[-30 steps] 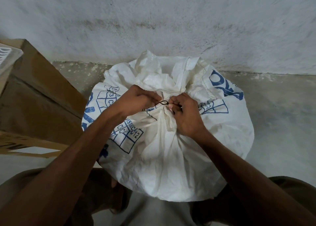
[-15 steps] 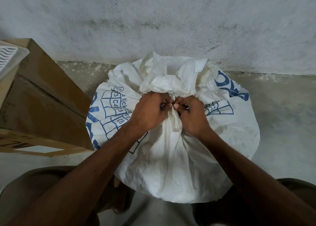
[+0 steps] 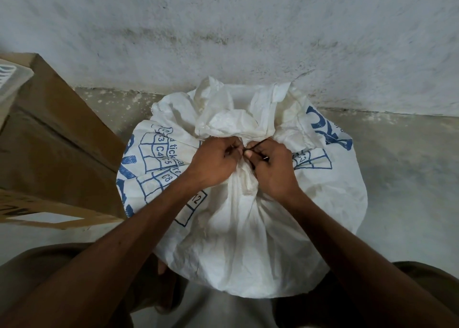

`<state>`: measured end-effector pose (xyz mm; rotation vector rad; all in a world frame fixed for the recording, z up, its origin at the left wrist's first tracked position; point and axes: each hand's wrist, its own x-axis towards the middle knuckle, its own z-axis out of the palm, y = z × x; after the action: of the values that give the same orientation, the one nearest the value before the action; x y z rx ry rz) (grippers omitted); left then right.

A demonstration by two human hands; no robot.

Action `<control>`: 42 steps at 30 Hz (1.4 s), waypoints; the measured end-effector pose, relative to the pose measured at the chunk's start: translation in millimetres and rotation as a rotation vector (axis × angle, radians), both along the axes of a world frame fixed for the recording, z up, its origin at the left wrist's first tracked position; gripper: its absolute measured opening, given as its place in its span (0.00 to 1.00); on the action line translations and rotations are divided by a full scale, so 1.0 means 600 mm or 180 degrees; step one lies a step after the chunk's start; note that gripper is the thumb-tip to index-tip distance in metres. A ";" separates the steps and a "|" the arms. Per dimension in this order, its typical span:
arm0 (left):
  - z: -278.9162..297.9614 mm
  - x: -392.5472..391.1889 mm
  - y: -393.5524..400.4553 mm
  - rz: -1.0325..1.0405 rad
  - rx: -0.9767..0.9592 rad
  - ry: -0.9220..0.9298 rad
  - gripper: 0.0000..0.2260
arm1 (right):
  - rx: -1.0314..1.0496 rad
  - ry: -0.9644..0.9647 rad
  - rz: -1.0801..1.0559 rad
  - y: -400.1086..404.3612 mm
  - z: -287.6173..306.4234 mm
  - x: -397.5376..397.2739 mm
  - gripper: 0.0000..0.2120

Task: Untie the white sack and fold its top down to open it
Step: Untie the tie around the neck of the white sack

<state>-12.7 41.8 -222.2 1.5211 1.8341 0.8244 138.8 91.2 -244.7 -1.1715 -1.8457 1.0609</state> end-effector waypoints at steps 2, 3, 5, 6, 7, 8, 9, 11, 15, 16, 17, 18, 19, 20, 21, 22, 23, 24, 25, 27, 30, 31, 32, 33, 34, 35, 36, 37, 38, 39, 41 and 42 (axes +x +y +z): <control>0.008 -0.002 0.003 0.0180 -0.0330 -0.0613 0.08 | -0.0403 0.0199 -0.0056 0.002 -0.001 -0.002 0.09; 0.012 -0.004 0.004 0.0244 -0.0451 -0.0835 0.08 | -0.0524 0.0287 -0.0055 0.004 -0.001 -0.002 0.10; 0.015 -0.008 0.004 0.0324 -0.0570 -0.1206 0.07 | -0.0721 0.0426 -0.0056 0.006 -0.001 0.000 0.09; 0.015 -0.008 0.004 0.0384 -0.0580 -0.1372 0.06 | -0.0834 0.0486 -0.0073 0.005 0.001 0.000 0.08; 0.014 -0.010 0.005 0.0469 -0.0577 -0.1514 0.06 | -0.0951 0.0542 -0.0096 0.005 0.003 0.000 0.07; 0.012 -0.010 0.007 0.0542 -0.0542 -0.1611 0.05 | -0.1047 0.0591 -0.0117 0.005 0.005 0.000 0.06; 0.010 -0.010 0.009 0.0601 -0.0482 -0.1622 0.05 | -0.1101 0.0622 -0.0129 0.005 0.005 0.001 0.05; 0.004 -0.006 0.008 0.0513 -0.0202 -0.1074 0.05 | -0.1080 0.0634 -0.0124 0.007 0.002 0.002 0.05; -0.001 0.010 -0.012 0.0104 0.0845 0.1196 0.07 | -0.0792 0.0411 -0.0010 0.009 0.001 0.005 0.06; 0.002 0.012 -0.014 0.0157 0.0945 0.1282 0.08 | -0.0754 0.0374 0.0006 0.010 0.001 0.006 0.06; 0.004 0.011 -0.014 0.0173 0.1010 0.1315 0.08 | -0.0712 0.0343 0.0023 0.009 0.002 0.006 0.05; 0.007 0.010 -0.012 0.0133 0.1034 0.1364 0.08 | -0.0669 0.0324 0.0036 0.009 0.003 0.006 0.05; 0.009 0.009 -0.010 0.0102 0.1020 0.1356 0.08 | -0.0636 0.0341 0.0050 0.007 0.004 0.006 0.04; 0.010 0.011 -0.009 0.0132 0.0959 0.1222 0.08 | -0.0646 0.0404 0.0049 0.007 0.005 0.006 0.04; 0.011 0.013 -0.007 0.0265 0.0859 0.0949 0.08 | -0.0700 0.0477 0.0015 0.007 0.005 0.005 0.04; 0.012 0.015 -0.004 0.0493 0.0682 0.0558 0.08 | -0.0779 0.0545 -0.0036 0.007 0.006 0.005 0.05; 0.013 0.016 -0.001 0.0758 0.0454 0.0110 0.09 | -0.0852 0.0585 -0.0093 0.008 0.008 0.005 0.06; 0.012 0.015 0.002 0.0983 0.0234 -0.0301 0.09 | -0.0905 0.0601 -0.0133 0.008 0.010 0.005 0.06; 0.012 0.013 0.003 0.1088 0.0108 -0.0549 0.09 | -0.0928 0.0596 -0.0152 0.007 0.011 0.005 0.06; 0.015 0.008 0.002 0.0915 0.0197 -0.0345 0.06 | -0.0862 0.0548 -0.0132 0.007 0.011 0.005 0.07; 0.022 0.003 -0.010 0.0407 0.0827 0.0682 0.06 | -0.0710 0.0439 -0.0048 0.009 0.011 0.004 0.09; 0.024 0.002 -0.013 0.0304 0.0979 0.0975 0.06 | -0.0676 0.0403 -0.0033 0.010 0.011 0.005 0.08; 0.023 0.000 -0.014 0.0248 0.1025 0.1216 0.06 | -0.0640 0.0369 -0.0013 0.010 0.010 0.005 0.07; 0.023 -0.001 -0.013 0.0192 0.0981 0.1388 0.06 | -0.0614 0.0353 0.0005 0.010 0.011 0.005 0.07; 0.022 0.000 -0.012 0.0132 0.0932 0.1451 0.05 | -0.0618 0.0365 0.0014 0.009 0.013 0.004 0.07; 0.022 0.004 -0.011 0.0152 0.0819 0.1280 0.05 | -0.0655 0.0405 0.0013 0.008 0.014 0.005 0.07; 0.025 0.006 -0.009 0.0382 0.0659 0.0747 0.06 | -0.0720 0.0463 -0.0011 0.008 0.016 0.005 0.07; 0.033 0.006 -0.006 0.0826 0.0388 -0.0200 0.07 | -0.0794 0.0521 -0.0054 0.008 0.017 0.007 0.06; 0.041 0.002 -0.002 0.1323 0.0115 -0.1283 0.10 | -0.0842 0.0555 -0.0102 0.009 0.018 0.008 0.06; 0.053 -0.002 -0.003 0.1704 -0.0075 -0.2217 0.12 | -0.0863 0.0563 -0.0128 0.011 0.019 0.009 0.06; 0.060 -0.011 -0.005 0.2170 -0.0058 -0.2974 0.08 | -0.0860 0.0516 -0.0102 0.013 0.016 0.010 0.06; 0.059 -0.013 -0.006 0.2325 0.0037 -0.2822 0.05 | -0.0850 0.0491 -0.0077 0.013 0.016 0.009 0.06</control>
<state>-20.2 38.1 -186.7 0.2840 1.6183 1.5217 144.2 99.0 -235.4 -1.2212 -1.6027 1.3756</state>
